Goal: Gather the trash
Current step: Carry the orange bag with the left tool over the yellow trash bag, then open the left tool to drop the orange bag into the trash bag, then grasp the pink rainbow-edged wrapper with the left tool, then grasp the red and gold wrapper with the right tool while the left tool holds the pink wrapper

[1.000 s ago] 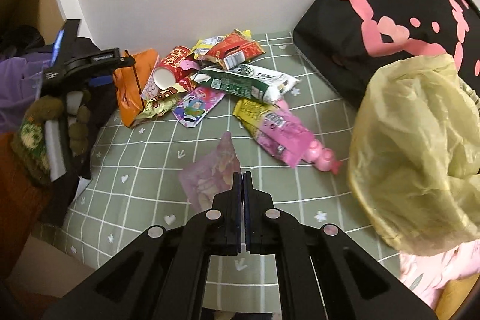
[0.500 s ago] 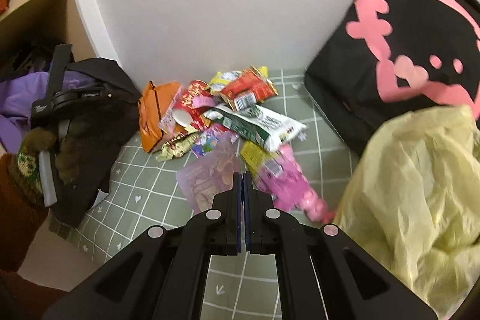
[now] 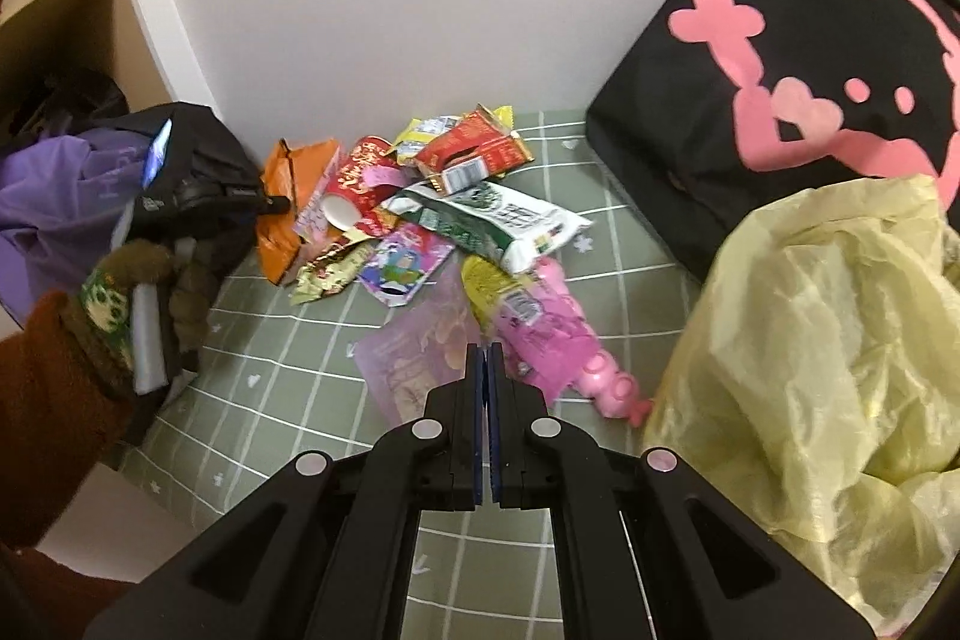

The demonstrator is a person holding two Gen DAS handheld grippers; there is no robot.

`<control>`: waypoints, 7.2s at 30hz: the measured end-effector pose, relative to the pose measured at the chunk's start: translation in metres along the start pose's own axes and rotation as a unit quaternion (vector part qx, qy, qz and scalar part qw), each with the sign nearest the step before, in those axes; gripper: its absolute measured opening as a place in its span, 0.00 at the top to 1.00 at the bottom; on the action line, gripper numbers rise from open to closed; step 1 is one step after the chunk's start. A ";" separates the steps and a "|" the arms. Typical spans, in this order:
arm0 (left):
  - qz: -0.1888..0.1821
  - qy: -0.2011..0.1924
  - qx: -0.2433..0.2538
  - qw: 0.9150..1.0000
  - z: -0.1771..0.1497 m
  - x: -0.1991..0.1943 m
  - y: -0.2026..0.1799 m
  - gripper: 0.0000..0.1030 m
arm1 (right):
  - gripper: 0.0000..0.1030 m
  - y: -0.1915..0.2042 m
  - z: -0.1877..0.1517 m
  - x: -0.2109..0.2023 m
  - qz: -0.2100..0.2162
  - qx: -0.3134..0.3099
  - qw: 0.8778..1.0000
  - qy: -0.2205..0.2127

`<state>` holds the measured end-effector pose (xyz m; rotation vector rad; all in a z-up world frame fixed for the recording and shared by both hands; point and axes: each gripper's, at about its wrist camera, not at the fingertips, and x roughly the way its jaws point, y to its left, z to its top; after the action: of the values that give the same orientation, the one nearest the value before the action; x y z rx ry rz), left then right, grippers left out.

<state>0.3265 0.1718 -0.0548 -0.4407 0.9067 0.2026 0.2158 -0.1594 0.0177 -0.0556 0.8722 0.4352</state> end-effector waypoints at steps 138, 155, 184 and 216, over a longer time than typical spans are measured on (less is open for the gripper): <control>-0.048 -0.101 0.182 0.977 0.022 -0.041 -0.034 0.54 | 0.51 -0.024 0.036 0.048 -0.046 0.007 0.999 -0.025; -0.005 -0.027 0.181 0.983 0.076 0.060 -0.062 0.82 | 0.51 -0.028 0.057 0.084 -0.052 0.018 0.998 0.019; -0.037 0.004 0.031 0.999 -0.029 -0.088 0.052 0.80 | 0.86 0.008 0.115 0.192 0.054 0.023 0.997 0.055; -0.052 -0.007 0.042 0.998 -0.038 -0.111 0.056 0.80 | 0.77 0.058 0.063 0.154 0.105 0.084 0.991 0.029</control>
<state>0.2122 0.2064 -0.0033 -0.4075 0.8732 0.0720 0.3256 -0.0392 -0.0498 0.1805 0.9732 0.5567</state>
